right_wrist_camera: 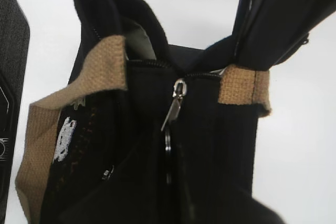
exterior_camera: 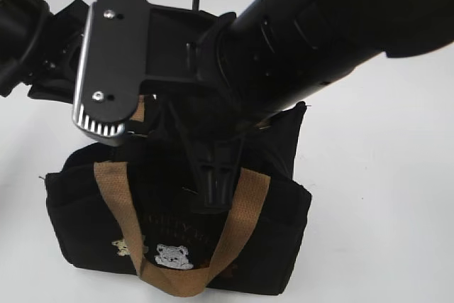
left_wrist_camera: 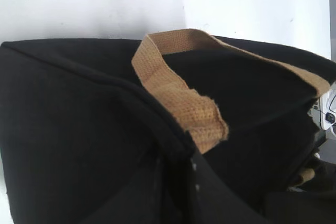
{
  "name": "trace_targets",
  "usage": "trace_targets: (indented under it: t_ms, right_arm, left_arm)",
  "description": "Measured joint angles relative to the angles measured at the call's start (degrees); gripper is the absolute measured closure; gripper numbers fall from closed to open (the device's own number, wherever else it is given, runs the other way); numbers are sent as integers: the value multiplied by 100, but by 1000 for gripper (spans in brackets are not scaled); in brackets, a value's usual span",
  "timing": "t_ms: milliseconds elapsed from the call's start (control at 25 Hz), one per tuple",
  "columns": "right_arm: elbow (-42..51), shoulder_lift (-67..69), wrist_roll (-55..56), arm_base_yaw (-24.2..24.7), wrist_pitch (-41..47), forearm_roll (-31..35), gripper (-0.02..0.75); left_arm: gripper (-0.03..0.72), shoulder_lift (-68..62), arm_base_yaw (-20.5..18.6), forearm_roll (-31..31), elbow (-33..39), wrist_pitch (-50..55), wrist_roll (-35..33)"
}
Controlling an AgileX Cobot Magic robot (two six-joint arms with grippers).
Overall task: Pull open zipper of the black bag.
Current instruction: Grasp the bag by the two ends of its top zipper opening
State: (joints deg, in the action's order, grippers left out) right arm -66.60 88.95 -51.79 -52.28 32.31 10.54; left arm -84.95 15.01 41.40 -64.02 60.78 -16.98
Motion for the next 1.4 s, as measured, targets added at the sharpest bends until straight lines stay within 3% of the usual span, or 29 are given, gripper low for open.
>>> trace_targets:
  t_ms: [800,1000,1400]
  right_arm:
    - [0,-38,1,0,91,0,675]
    - [0,-38,1,0,111,0,736]
    - [0,-159,157,0,394,-110,739]
  left_arm:
    - [659,0,0,-96,0,-17,0]
    - [659,0,0,-102,0,-22,0]
    - [659,0,0,-123,0,-12,0]
